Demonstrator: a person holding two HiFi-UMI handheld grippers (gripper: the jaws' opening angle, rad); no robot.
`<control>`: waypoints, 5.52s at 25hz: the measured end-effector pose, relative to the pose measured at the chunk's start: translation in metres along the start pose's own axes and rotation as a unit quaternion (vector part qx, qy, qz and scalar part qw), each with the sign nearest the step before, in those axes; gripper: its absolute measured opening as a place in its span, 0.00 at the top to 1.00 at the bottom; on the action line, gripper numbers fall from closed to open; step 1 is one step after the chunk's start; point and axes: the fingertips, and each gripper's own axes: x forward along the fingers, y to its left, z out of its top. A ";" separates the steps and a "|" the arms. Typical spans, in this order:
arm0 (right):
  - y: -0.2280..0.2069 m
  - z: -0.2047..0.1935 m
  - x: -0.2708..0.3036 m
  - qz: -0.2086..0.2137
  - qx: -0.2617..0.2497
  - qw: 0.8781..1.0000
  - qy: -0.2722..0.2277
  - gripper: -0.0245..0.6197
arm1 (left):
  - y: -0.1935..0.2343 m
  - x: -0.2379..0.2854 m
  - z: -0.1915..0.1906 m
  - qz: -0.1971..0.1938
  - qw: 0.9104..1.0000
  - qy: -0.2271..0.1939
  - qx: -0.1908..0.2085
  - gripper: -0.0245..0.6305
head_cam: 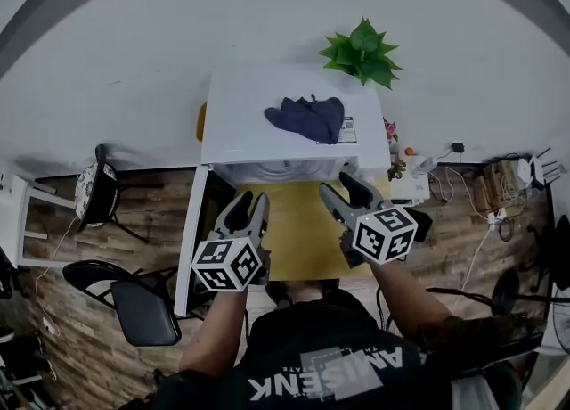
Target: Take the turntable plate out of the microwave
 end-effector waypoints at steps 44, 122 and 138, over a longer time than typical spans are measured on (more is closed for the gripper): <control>-0.101 -0.170 0.155 -0.101 0.422 0.899 0.057 0.42 | 0.129 0.151 -0.151 0.062 0.943 0.100 -0.313 0.55; -0.070 -0.174 0.132 0.023 0.476 0.879 -0.016 0.87 | 0.075 0.079 -0.197 -0.019 0.919 0.105 -0.379 0.84; -0.064 -0.183 0.109 0.045 0.498 0.866 -0.021 0.90 | 0.099 0.105 -0.177 -0.038 0.909 0.035 -0.414 0.81</control>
